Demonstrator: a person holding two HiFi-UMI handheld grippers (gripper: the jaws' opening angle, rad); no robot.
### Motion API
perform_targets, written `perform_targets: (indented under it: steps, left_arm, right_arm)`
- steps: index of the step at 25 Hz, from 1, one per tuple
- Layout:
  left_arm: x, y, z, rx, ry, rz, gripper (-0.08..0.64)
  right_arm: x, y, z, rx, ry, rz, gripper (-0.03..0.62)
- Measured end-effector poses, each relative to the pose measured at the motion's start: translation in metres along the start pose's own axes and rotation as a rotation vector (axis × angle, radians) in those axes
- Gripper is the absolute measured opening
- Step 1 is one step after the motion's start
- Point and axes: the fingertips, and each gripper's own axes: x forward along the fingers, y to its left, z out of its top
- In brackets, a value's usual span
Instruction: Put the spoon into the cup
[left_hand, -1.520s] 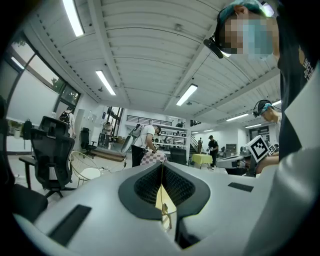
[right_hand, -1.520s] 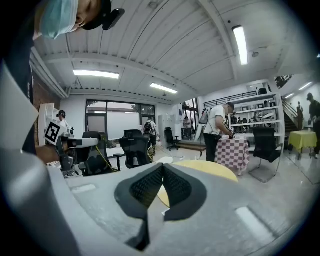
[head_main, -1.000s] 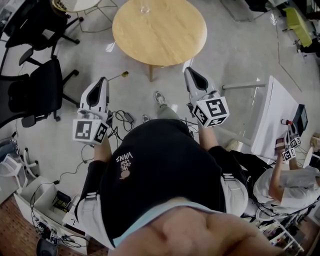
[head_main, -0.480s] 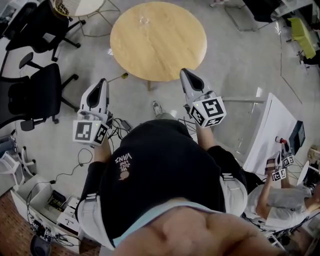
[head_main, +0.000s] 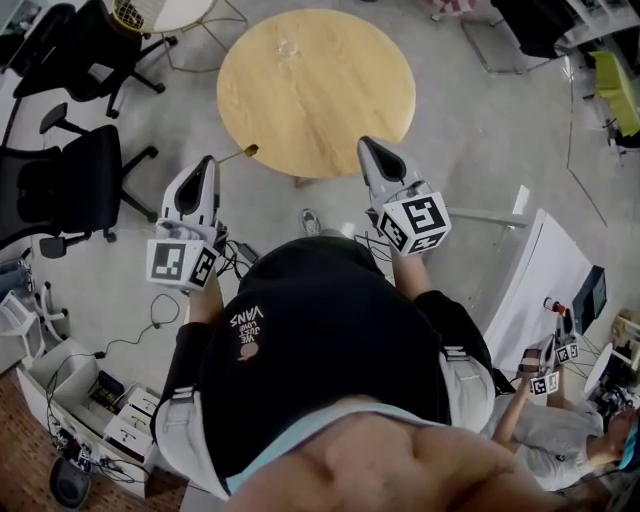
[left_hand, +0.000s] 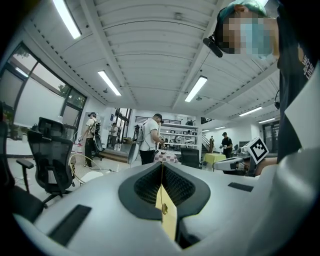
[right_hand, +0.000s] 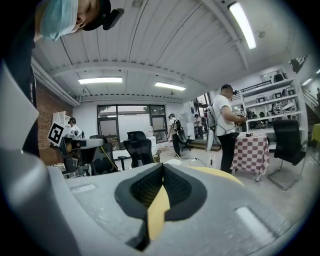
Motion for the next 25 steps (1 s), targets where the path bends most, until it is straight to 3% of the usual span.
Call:
perform_targets:
  steps: [14, 25]
  left_arm:
    - [0.035, -0.013, -0.001, 0.0, -0.02, 0.074, 0.009]
    - [0.05, 0.007, -0.002, -0.01, -0.013, 0.087, 0.009]
  right_arm:
    - [0.021, -0.041, 0.001, -0.019, 0.008, 0.089, -0.002]
    - [0.052, -0.038, 0.003, -0.028, 0.029, 0.137, -0.002]
